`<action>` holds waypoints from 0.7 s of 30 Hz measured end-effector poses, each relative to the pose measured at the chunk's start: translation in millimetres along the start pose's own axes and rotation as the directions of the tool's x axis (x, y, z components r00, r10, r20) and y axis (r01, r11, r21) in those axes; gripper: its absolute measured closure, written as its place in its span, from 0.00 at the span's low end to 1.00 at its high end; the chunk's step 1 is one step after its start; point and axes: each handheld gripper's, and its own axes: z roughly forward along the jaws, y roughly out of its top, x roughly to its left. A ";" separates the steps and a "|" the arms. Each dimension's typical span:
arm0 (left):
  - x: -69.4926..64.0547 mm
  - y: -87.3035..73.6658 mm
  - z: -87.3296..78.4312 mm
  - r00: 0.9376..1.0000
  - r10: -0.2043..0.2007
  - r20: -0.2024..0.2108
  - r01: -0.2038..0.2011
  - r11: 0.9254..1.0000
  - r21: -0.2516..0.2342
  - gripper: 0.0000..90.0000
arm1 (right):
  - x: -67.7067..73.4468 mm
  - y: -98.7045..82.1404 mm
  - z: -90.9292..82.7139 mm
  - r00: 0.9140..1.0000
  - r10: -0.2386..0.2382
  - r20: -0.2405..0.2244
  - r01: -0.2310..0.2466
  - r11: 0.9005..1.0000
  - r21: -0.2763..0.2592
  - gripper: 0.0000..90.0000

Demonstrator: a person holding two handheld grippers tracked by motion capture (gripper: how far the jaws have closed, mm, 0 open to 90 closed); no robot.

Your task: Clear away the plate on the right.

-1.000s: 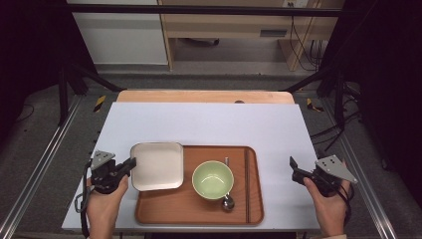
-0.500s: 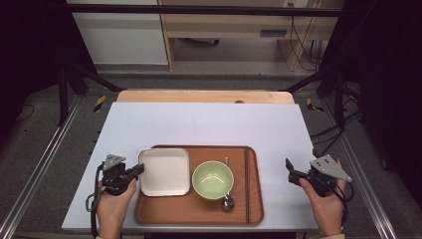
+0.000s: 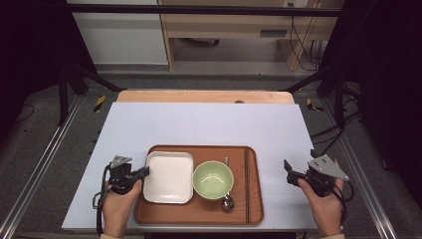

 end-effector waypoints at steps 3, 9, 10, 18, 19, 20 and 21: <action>0.3 -2.3 2.8 1.000 -0.007 0.003 0.007 1.000 0.004 0.97 | -0.5 -0.3 0.4 1.000 -0.004 -0.001 0.004 1.000 0.002 0.10; -0.8 -5.8 8.2 1.000 0.001 -0.004 -0.001 1.000 0.021 0.96 | 0.8 -0.6 1.6 1.000 -0.003 -0.009 0.004 1.000 0.010 0.10; -0.7 -6.4 9.1 1.000 0.000 -0.003 0.000 1.000 0.023 0.96 | 1.1 -0.6 1.8 1.000 -0.003 -0.011 0.003 1.000 0.010 0.10; -11.5 -2.3 3.2 0.990 0.134 -0.044 -0.137 0.987 -0.084 0.74 | 1.4 -0.9 2.9 1.000 0.000 -0.021 0.000 1.000 0.013 0.09; -12.5 -0.2 2.1 0.984 0.171 -0.053 -0.176 0.979 -0.105 0.69 | 1.4 -0.9 3.0 1.000 0.002 -0.023 -0.001 1.000 0.013 0.09; -13.4 1.2 1.8 0.980 0.186 -0.064 -0.193 0.974 -0.118 0.66 | 1.3 -1.0 3.1 1.000 -0.003 -0.026 0.003 1.000 0.012 0.09; -13.7 2.5 1.9 0.978 0.198 -0.071 -0.206 0.970 -0.128 0.63 | 1.4 -1.0 3.2 1.000 -0.004 -0.026 0.004 1.000 0.013 0.09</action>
